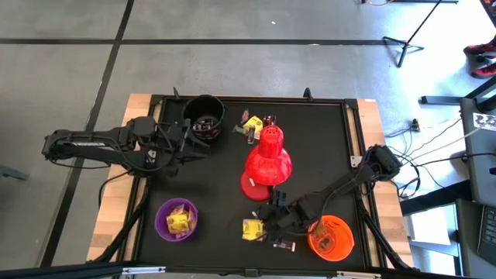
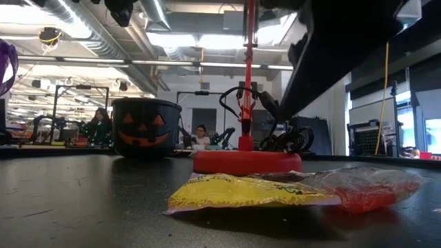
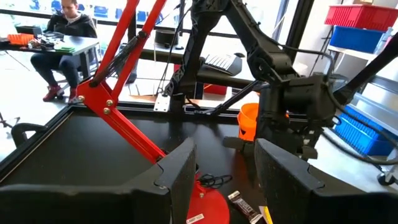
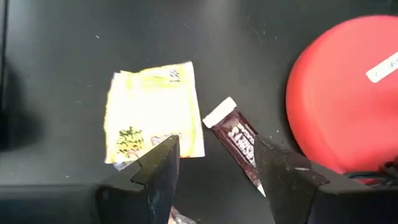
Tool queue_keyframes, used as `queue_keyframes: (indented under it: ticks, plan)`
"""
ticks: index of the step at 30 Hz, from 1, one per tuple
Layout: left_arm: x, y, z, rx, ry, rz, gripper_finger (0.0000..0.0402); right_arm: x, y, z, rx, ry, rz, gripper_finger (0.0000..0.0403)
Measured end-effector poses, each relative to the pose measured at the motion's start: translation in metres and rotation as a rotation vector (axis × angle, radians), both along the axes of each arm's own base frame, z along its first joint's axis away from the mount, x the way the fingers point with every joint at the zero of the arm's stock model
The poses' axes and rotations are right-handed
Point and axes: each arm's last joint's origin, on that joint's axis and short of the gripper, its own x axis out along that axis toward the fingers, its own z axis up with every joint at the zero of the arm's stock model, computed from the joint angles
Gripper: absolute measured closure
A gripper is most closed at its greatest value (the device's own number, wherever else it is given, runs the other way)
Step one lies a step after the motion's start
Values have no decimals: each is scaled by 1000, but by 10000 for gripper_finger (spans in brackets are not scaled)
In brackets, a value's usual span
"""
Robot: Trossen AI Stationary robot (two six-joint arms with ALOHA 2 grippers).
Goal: Organize candy in baskets
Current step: Put the red gummy into the orange bucket
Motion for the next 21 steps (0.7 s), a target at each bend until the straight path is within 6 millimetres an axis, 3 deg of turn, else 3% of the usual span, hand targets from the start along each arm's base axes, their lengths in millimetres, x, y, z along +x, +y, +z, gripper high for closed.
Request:
queue_keyframes:
  ticks: [8, 21]
  plan:
    - [0, 0, 0, 0, 0, 1, 246, -7, -2, -15, 72, 86, 44, 198]
    - [0, 0, 0, 0, 0, 1, 246, -18, 23, -13, 148, 80, 138, 198]
